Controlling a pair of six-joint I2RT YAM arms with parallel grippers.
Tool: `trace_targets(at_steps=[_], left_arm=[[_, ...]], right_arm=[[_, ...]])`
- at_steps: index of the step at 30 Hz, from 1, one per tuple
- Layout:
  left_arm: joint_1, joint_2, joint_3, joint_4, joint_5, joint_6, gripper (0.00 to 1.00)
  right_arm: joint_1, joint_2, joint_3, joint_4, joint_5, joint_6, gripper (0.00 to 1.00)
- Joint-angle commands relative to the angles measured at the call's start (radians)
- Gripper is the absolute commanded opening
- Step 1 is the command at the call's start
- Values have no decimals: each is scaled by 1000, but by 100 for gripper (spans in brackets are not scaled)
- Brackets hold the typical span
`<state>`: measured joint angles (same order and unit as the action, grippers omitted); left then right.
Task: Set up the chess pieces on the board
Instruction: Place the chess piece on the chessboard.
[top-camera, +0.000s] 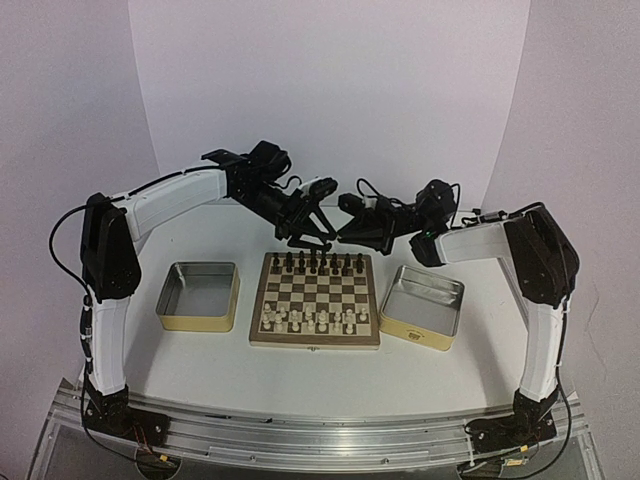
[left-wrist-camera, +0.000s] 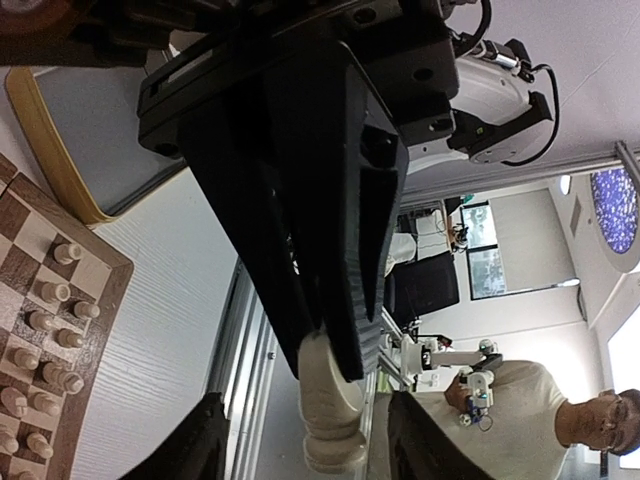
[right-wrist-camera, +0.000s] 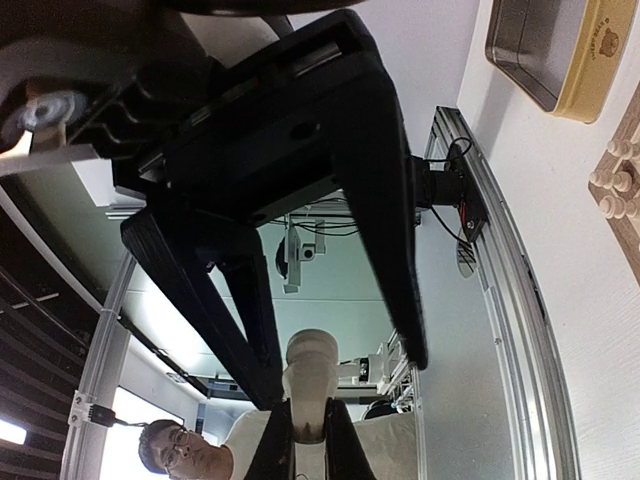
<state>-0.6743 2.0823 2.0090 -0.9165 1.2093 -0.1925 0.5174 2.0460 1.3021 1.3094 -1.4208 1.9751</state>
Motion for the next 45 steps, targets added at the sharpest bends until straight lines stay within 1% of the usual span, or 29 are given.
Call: trace_targets(at_steps=[1,5,9,13,19,24,28,33,35,39,45], left_arm=[[20,-28,51,1,-61,9,60],[49,-55,54,-7,-98,0,69],[82,-88,58,-9,-123,-10,76],[103,-115,67,-12,-157,-22,79],[124,-136,92,10,-231,-63,80],[144,-140,120,38,-319,-120,80],[161,-140,165,49,-384,-157,79],[194,-155,247,78,-499,-226,79],[208,-176,256,111,-552,-253,79],[217,-223,247,160,-702,-289,79],[217,-279,179,244,-810,-327,78]], right_arm=[[9,-10,30,147,-11,23,0],[2,-18,25,146,-30,25,0],[-6,-23,25,143,-41,25,0],[-10,-20,33,142,-45,21,0],[-9,6,83,137,-51,21,0],[-8,50,215,137,-56,42,0],[-8,116,411,140,-81,79,0],[-7,209,647,135,-99,121,0],[-8,232,700,122,-102,116,0],[-7,269,798,108,-112,118,0],[-8,270,847,81,-140,97,0]])
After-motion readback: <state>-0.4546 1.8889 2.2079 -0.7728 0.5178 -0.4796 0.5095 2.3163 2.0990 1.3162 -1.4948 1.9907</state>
